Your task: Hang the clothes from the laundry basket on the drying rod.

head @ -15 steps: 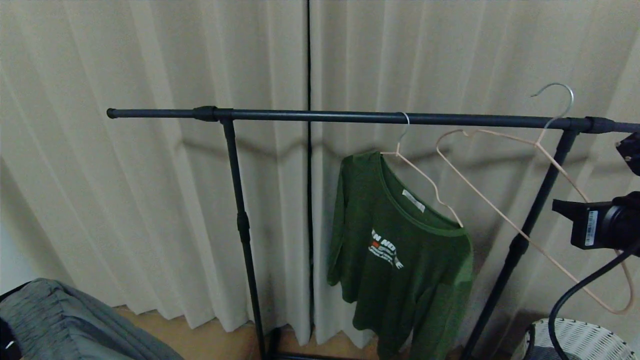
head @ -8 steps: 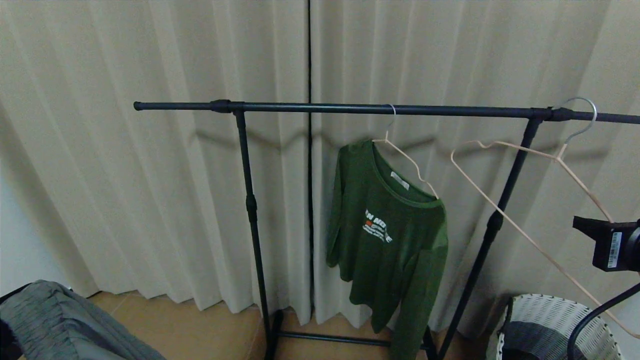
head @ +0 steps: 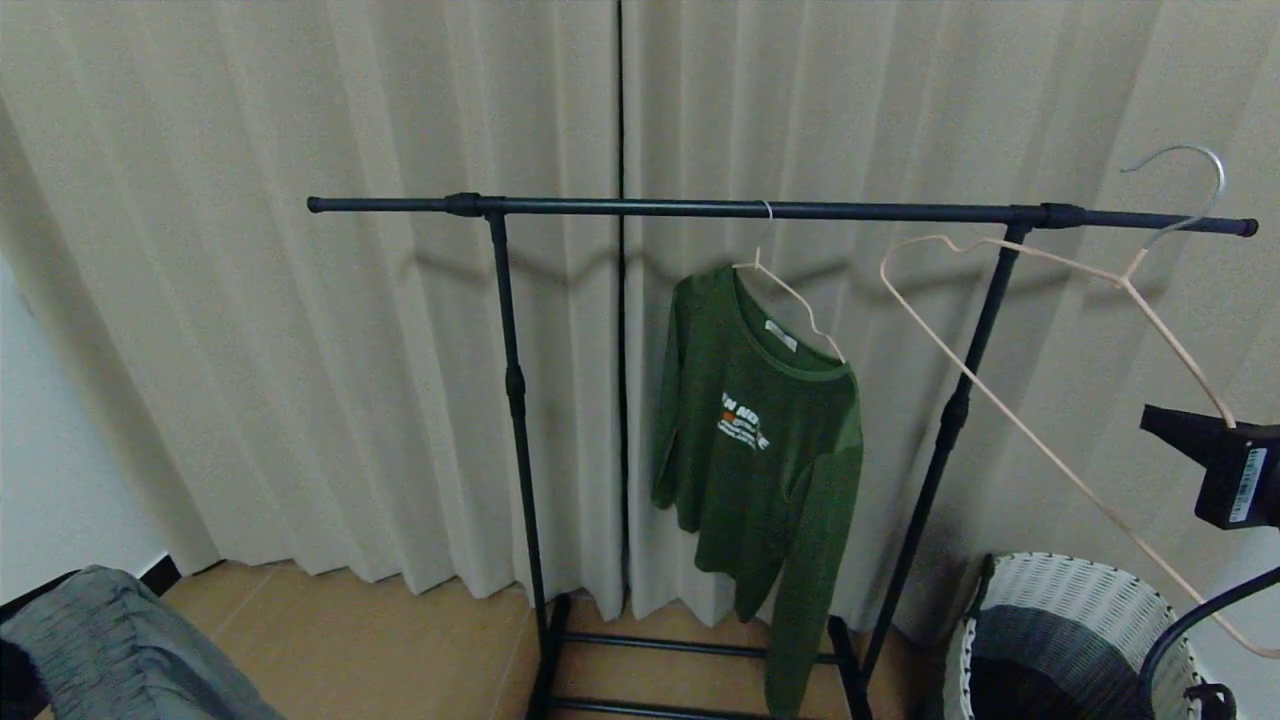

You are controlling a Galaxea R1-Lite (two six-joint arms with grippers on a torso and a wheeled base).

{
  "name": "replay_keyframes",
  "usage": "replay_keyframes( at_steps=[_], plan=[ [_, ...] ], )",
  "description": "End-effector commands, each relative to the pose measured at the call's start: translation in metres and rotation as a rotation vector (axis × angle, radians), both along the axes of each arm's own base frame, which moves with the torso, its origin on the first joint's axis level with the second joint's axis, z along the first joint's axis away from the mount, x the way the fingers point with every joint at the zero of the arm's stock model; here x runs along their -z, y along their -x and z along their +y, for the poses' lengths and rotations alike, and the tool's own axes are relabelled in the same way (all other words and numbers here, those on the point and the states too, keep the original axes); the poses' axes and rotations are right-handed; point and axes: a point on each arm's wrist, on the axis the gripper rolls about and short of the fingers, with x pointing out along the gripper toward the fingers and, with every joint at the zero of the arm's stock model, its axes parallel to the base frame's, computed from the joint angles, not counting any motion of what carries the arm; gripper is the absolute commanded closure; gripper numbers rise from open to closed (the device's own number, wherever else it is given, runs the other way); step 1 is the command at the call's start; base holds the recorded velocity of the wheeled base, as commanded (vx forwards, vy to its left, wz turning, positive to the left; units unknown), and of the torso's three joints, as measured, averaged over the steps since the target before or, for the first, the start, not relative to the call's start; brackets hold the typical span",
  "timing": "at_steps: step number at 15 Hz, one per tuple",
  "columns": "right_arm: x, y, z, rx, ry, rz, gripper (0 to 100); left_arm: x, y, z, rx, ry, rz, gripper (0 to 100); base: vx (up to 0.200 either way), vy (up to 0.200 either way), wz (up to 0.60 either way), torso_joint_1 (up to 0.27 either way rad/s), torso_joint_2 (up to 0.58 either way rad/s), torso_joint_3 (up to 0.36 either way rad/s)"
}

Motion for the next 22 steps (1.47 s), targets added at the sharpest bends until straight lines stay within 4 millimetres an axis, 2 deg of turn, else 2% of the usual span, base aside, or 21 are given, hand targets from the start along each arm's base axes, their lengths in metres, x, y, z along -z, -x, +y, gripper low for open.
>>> replay_keyframes(
  at_steps=[1, 3, 4, 5, 6, 7, 9, 10, 14, 16, 22],
  plan=[
    [-0.002, 0.004, 0.011, -0.084, -0.012, -0.024, 100, -0.001, -0.006, -0.003, 0.017, -0.013, 0.024, 100, 0.0, 0.0, 0.0, 0.0, 0.0, 0.0],
    [0.005, 0.008, 0.037, -0.24, -0.031, 0.013, 100, -0.014, -0.029, -0.01, 0.005, -0.027, 0.062, 100, 0.0, 0.0, 0.0, 0.0, 0.0, 0.0],
    [0.007, 0.009, 0.042, -0.266, -0.037, 0.026, 100, -0.017, -0.033, -0.011, 0.0, -0.027, 0.067, 100, 0.0, 0.0, 0.0, 0.0, 0.0, 0.0],
    [0.012, 0.012, 0.062, -0.368, -0.064, 0.067, 100, -0.026, -0.051, -0.016, -0.039, -0.044, 0.09, 100, 0.0, 0.0, 0.0, 0.0, 0.0, 0.0],
    [0.012, 0.012, 0.063, -0.371, -0.064, 0.069, 100, -0.027, -0.052, -0.016, -0.042, -0.045, 0.09, 100, 0.0, 0.0, 0.0, 0.0, 0.0, 0.0],
    [0.02, 0.017, 0.083, -0.468, -0.067, 0.12, 100, -0.041, -0.076, -0.022, -0.121, -0.076, 0.127, 100, 0.0, 0.0, 0.0, 0.0, 0.0, 0.0],
    [0.025, 0.022, 0.095, -0.524, -0.077, 0.151, 100, -0.05, -0.093, -0.027, -0.158, -0.089, 0.152, 100, 0.0, 0.0, 0.0, 0.0, 0.0, 0.0],
    [0.029, 0.029, 0.108, -0.598, -0.073, 0.177, 100, -0.059, -0.113, -0.033, -0.197, -0.082, 0.172, 100, 0.0, 0.0, 0.0, 0.0, 0.0, 0.0],
    [0.035, 0.043, 0.136, -0.729, -0.083, 0.228, 100, -0.076, -0.165, -0.048, -0.301, 0.035, 0.171, 100, 0.0, 0.0, 0.0, 0.0, 0.0, 0.0],
    [0.031, 0.052, 0.145, -0.777, -0.121, 0.237, 100, -0.076, -0.173, -0.051, -0.315, 0.062, 0.189, 100, 0.0, 0.0, 0.0, 0.0, 0.0, 0.0],
    [0.026, 0.068, 0.178, -0.89, -0.161, 0.275, 100, -0.08, -0.171, -0.058, -0.355, 0.052, 0.16, 100, 0.0, 0.0, 0.0, 0.0, 0.0, 0.0]
  ],
)
